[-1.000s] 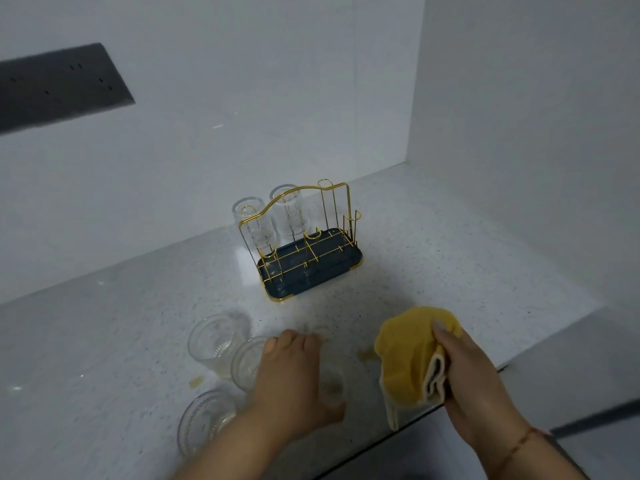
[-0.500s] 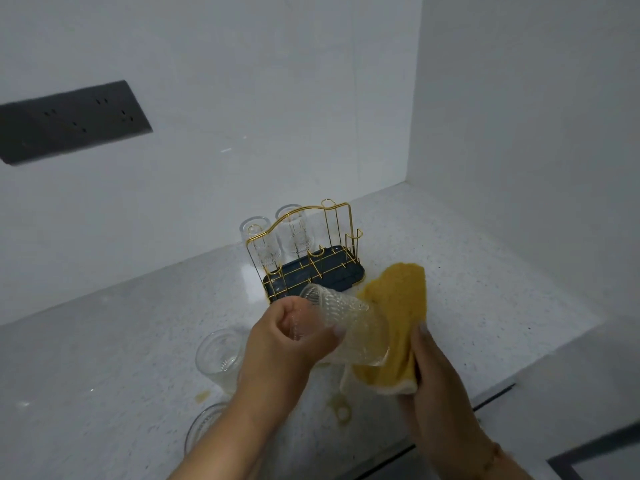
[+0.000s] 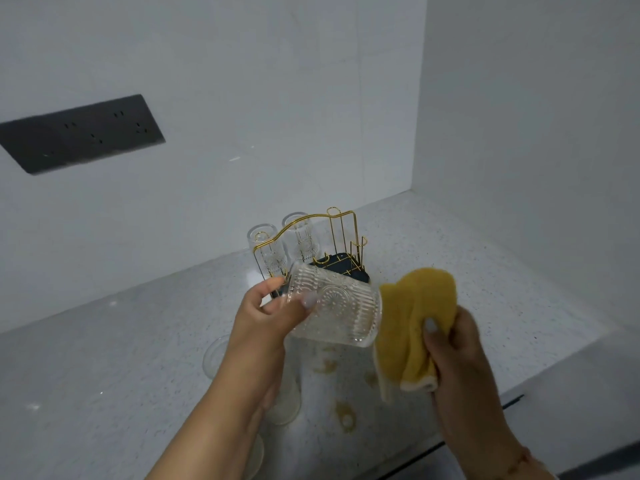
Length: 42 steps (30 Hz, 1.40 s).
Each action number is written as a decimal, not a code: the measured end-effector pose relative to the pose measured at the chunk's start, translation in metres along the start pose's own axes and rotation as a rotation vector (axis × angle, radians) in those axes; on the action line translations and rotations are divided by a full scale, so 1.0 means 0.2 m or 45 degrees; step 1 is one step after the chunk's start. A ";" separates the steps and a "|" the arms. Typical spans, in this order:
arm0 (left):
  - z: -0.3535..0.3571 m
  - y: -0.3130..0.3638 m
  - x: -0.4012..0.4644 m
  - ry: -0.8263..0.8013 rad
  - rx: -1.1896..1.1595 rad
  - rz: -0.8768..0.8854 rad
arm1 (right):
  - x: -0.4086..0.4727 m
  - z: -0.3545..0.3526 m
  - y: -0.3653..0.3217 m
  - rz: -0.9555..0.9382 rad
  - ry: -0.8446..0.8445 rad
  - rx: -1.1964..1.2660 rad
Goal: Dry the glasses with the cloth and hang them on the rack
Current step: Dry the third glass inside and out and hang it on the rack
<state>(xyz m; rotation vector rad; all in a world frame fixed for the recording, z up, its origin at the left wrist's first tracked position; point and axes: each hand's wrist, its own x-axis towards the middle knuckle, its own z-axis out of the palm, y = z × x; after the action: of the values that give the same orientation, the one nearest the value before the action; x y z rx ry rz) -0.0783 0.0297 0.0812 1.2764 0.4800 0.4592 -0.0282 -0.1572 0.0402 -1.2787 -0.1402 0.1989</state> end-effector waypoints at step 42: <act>0.18 0.04 -0.07 0.081 0.088 0.079 | 0.07 0.39 -0.12 -0.331 -0.248 -0.411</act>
<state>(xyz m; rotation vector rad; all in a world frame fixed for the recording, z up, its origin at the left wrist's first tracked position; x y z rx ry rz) -0.0703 -0.0048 0.0983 1.3495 0.5142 0.5405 -0.0298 -0.0880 0.0858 -1.5453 -0.5193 0.0778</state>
